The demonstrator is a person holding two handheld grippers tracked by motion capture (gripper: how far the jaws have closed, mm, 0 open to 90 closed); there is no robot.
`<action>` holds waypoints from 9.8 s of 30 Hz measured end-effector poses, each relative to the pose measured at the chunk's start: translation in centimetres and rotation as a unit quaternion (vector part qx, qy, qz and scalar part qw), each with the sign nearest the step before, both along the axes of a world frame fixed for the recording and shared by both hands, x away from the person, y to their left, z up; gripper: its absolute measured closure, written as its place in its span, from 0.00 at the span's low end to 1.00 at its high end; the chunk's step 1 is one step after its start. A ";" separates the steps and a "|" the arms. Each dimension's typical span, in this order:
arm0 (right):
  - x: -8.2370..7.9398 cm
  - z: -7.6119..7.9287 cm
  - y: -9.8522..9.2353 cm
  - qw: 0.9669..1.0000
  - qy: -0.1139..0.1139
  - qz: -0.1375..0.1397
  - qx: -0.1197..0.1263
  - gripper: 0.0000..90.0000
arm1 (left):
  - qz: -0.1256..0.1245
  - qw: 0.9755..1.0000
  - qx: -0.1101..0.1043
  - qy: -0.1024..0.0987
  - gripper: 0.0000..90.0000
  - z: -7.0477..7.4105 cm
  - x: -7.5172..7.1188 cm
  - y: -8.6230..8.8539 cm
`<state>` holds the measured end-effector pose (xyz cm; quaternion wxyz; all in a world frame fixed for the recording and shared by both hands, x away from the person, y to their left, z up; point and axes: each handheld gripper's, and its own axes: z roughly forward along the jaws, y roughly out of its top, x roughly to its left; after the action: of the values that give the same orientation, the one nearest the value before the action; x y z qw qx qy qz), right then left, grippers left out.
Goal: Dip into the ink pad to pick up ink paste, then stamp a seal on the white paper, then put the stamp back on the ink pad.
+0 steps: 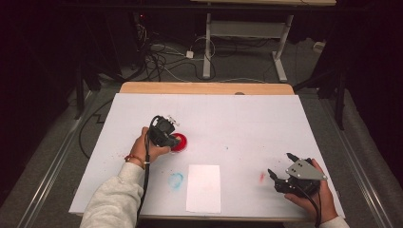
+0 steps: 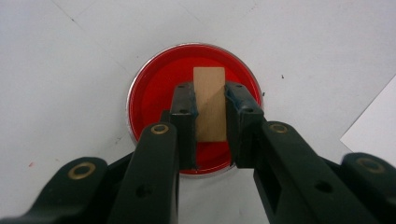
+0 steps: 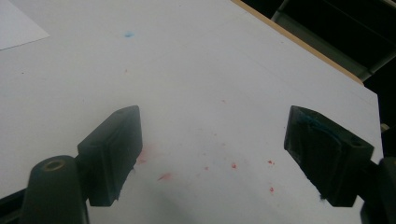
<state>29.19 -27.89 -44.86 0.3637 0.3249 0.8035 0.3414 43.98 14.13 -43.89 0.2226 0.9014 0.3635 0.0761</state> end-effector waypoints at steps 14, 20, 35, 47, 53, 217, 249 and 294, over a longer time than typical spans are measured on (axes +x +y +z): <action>0.0 0.0 0.1 1.000 0.002 0.001 -0.002 0.22 | 0.003 1.000 0.006 0.001 0.82 -0.3 0.0 -0.2; 0.0 0.0 0.1 1.000 0.001 0.001 -0.002 0.22 | 0.004 1.000 0.005 0.000 0.82 -0.4 0.0 -0.2; 0.1 -0.1 0.1 1.000 0.004 -0.002 -0.001 0.22 | 0.003 1.000 0.001 0.002 0.82 -0.3 0.1 -0.1; 0.4 -0.1 0.1 1.000 0.006 -0.005 -0.003 0.22 | -0.004 0.999 -0.022 -0.027 0.82 1.5 -0.7 0.7; 0.3 -0.1 0.0 1.000 0.005 -0.004 -0.002 0.22 | -0.003 0.999 -0.026 -0.036 0.82 2.1 -1.3 1.0; 0.0 -0.2 0.9 1.000 0.010 0.021 -0.016 0.22 | -0.234 0.972 0.016 0.001 0.82 -1.6 -11.8 -8.7; 0.2 -0.2 0.8 1.000 0.009 0.019 -0.014 0.22 | -0.177 0.983 0.001 -0.055 0.82 1.9 -10.6 -5.8; -0.1 -0.3 0.8 1.000 0.011 0.022 -0.018 0.22 | -0.088 0.992 -0.042 -0.084 0.82 4.7 -7.2 -0.1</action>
<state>29.10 -27.09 -45.16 0.3531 0.3046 0.8203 0.3312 36.80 14.03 -39.19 0.2955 0.9102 0.2660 0.1162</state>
